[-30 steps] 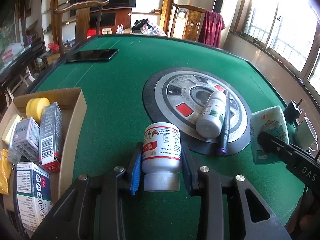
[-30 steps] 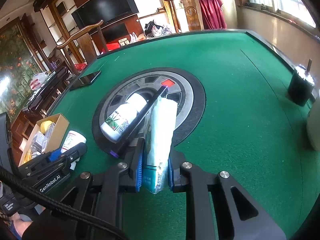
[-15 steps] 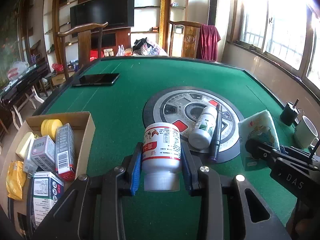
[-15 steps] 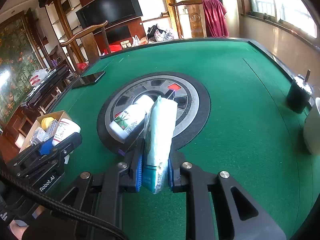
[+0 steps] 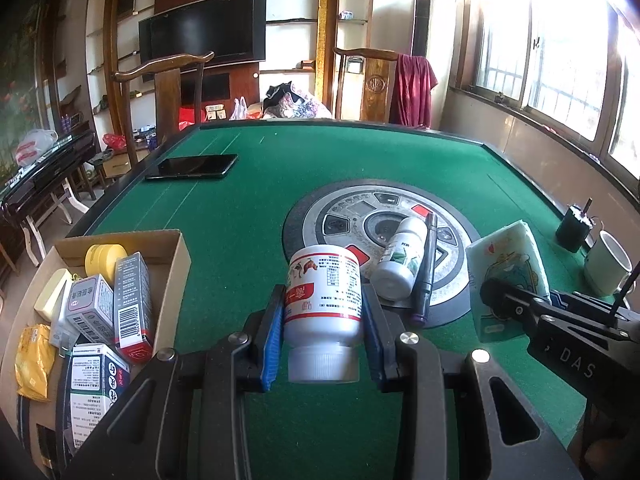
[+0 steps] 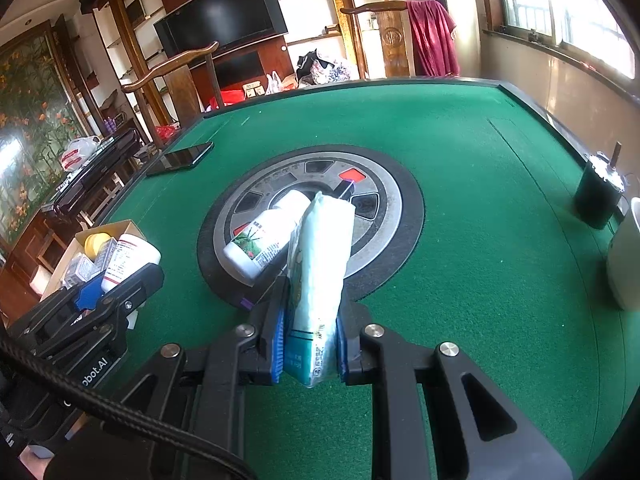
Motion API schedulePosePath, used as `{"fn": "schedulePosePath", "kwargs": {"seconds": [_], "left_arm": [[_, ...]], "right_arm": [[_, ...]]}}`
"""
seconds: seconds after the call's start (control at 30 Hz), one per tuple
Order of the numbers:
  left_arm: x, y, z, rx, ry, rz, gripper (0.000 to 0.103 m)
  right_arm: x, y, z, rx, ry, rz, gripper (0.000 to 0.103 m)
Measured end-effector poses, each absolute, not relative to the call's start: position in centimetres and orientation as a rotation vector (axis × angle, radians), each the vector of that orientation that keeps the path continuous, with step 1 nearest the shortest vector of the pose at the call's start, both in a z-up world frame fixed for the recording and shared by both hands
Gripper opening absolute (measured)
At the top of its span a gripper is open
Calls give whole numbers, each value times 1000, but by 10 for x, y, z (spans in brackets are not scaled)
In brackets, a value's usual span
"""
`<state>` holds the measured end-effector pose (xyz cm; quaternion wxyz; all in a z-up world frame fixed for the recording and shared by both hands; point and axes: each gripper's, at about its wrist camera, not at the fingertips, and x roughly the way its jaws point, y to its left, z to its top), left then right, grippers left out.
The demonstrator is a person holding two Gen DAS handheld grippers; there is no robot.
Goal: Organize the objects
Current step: 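Carry the pill bottle and tissue pack over the cardboard box with both grippers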
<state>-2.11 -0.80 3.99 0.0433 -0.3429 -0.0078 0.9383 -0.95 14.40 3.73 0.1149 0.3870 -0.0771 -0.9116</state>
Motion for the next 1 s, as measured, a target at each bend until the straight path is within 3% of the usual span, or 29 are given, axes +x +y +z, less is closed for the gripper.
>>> {"fn": "schedulePosePath", "kwargs": {"seconds": [0.6,1.0], "left_arm": [[34,-24,67,-999,-103,2817,30],[81,-108,97,-920,-199,2909,31]], "right_arm": [[38,135,45,1067,-301,-2653,16],[63,55,56,1028,-167,-2471,17]]}}
